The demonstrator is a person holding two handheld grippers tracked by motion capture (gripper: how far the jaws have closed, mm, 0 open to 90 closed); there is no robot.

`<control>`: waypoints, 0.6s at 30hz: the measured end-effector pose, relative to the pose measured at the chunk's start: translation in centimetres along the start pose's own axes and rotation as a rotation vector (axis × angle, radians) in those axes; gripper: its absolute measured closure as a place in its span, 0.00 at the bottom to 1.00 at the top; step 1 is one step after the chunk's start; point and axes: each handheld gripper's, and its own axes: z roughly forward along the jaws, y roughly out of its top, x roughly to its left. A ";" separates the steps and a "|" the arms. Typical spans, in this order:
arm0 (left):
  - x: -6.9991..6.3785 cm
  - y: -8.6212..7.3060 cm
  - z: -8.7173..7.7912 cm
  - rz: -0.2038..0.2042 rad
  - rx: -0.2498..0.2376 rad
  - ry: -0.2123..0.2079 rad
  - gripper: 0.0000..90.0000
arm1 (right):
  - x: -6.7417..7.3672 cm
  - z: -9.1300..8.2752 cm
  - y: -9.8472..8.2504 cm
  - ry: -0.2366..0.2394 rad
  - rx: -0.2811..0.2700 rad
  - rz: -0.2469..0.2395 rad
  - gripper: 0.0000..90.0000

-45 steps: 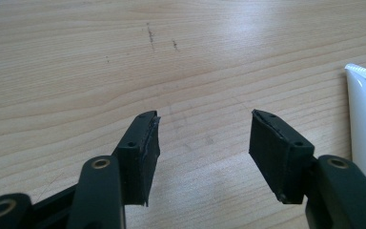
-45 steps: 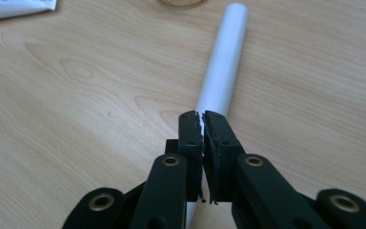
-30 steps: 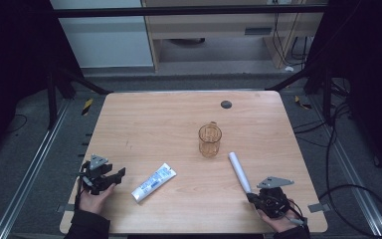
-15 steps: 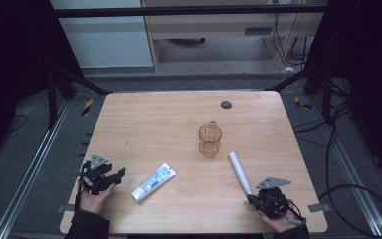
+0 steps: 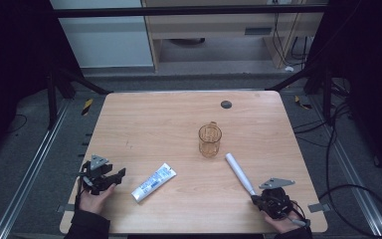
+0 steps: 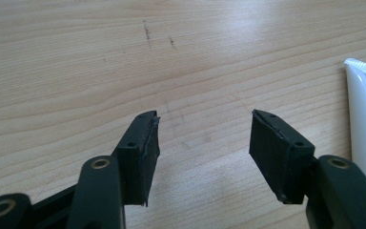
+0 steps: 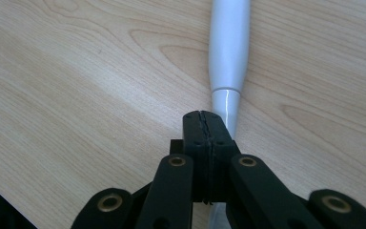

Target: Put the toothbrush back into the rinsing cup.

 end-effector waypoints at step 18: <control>0.0 0.0 0.0 0.000 0.002 -0.001 0.47 | -1.3 -0.4 -0.3 -0.048 0.002 0.048 1.00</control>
